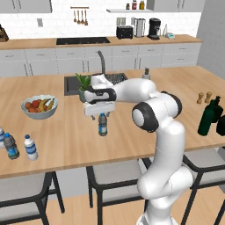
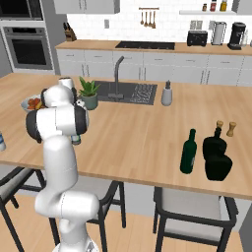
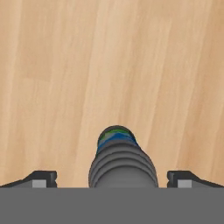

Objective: Move the plastic bottles in the middle to the plastics group, and the glass bottles in the middle to the glass group.

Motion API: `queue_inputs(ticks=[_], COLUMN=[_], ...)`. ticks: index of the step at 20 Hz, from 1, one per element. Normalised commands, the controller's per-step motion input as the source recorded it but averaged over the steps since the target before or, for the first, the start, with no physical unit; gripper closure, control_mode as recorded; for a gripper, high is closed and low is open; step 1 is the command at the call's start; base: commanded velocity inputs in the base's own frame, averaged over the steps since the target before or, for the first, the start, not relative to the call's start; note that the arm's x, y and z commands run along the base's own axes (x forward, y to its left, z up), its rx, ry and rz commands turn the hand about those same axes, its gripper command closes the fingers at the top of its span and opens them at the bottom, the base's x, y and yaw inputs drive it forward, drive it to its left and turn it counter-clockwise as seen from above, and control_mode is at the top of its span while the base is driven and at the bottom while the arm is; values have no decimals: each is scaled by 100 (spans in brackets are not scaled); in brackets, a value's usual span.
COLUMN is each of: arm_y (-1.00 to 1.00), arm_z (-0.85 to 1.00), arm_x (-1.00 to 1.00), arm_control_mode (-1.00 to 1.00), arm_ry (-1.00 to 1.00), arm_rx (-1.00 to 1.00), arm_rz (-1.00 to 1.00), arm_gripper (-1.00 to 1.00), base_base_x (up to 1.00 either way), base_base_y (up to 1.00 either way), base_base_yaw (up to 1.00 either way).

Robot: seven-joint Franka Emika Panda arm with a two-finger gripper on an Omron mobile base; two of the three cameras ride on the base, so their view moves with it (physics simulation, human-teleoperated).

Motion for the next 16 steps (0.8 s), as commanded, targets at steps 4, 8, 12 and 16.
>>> queue_inputs(ticks=[4, 8, 12, 16], arm_y=[0, 0, -5, -7], arm_z=[-23, -12, 0, 0], arm_x=[-3, 0, -2, -13], arm_control_mode=[-100, -100, -100, -100], arm_ry=[0, -3, -5, 0], arm_rx=[0, 0, 0, 0], arm_rz=[-11, -10, -9, -13], arm_gripper=[-100, -100, -100, -100], base_base_x=[0, 0, 0, 0], base_base_y=[0, 0, 0, 0], base_base_yaw=[0, 0, 0, 0])
